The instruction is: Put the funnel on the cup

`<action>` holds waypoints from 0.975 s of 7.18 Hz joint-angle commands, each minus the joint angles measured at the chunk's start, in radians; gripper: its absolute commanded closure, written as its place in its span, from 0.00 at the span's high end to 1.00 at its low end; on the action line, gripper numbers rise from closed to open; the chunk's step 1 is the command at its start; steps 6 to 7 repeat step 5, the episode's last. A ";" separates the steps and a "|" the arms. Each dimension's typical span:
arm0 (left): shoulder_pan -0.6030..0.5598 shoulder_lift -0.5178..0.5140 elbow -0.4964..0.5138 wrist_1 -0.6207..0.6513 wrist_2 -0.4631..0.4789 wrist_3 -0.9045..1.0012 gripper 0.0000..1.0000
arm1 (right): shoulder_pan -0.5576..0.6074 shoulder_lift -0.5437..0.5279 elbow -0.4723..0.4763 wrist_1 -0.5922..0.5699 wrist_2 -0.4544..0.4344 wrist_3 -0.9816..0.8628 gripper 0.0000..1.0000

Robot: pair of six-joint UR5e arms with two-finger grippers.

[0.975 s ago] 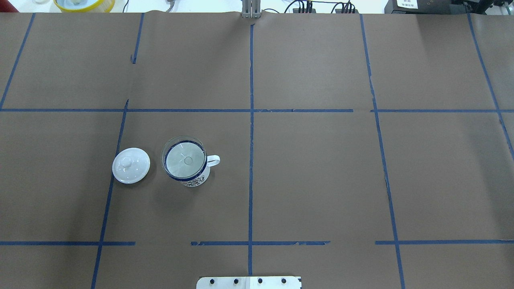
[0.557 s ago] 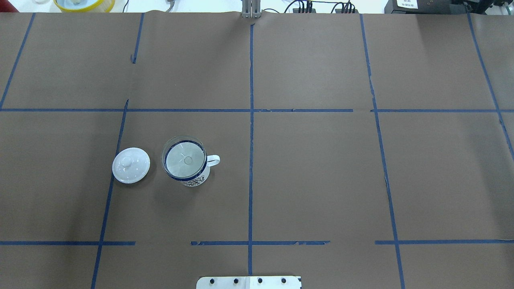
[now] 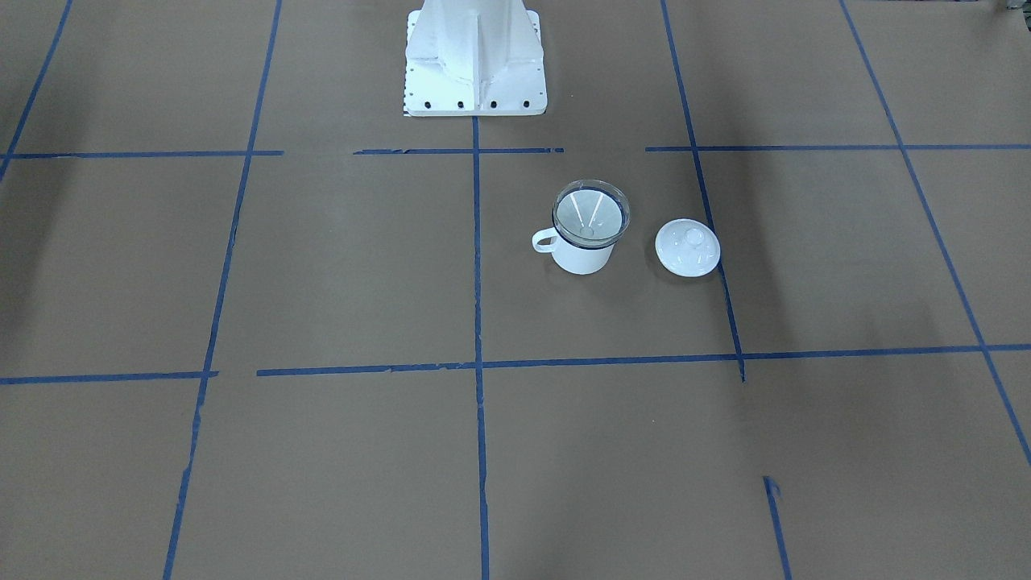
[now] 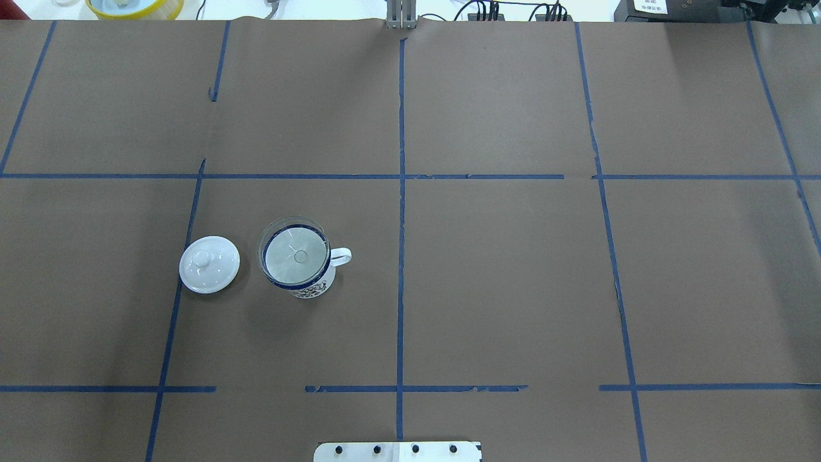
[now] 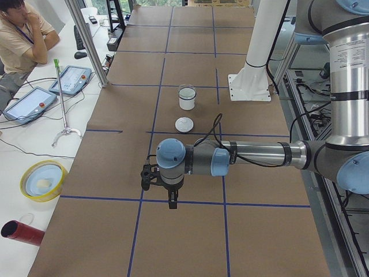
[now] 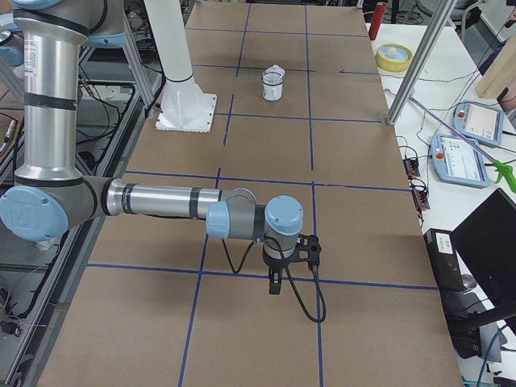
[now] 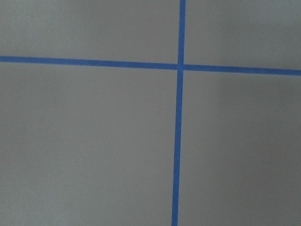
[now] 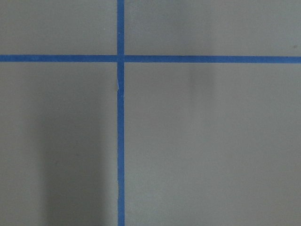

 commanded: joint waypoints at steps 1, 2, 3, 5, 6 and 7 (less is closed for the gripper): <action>-0.002 -0.006 -0.073 0.097 0.005 0.013 1.00 | 0.000 0.000 0.000 0.000 0.000 0.000 1.00; -0.008 -0.002 -0.078 0.093 0.005 0.081 1.00 | 0.000 0.000 0.000 0.000 0.000 0.000 1.00; -0.009 -0.024 -0.075 0.095 0.003 0.099 1.00 | 0.000 0.000 0.000 0.000 0.000 0.000 1.00; -0.007 -0.054 -0.053 0.095 -0.004 0.100 1.00 | 0.000 0.000 0.000 0.000 0.000 0.000 1.00; -0.007 -0.054 -0.053 0.095 -0.004 0.100 1.00 | 0.000 0.000 0.000 0.000 0.000 0.000 1.00; -0.007 -0.054 -0.053 0.095 -0.004 0.100 1.00 | 0.000 0.000 0.000 0.000 0.000 0.000 1.00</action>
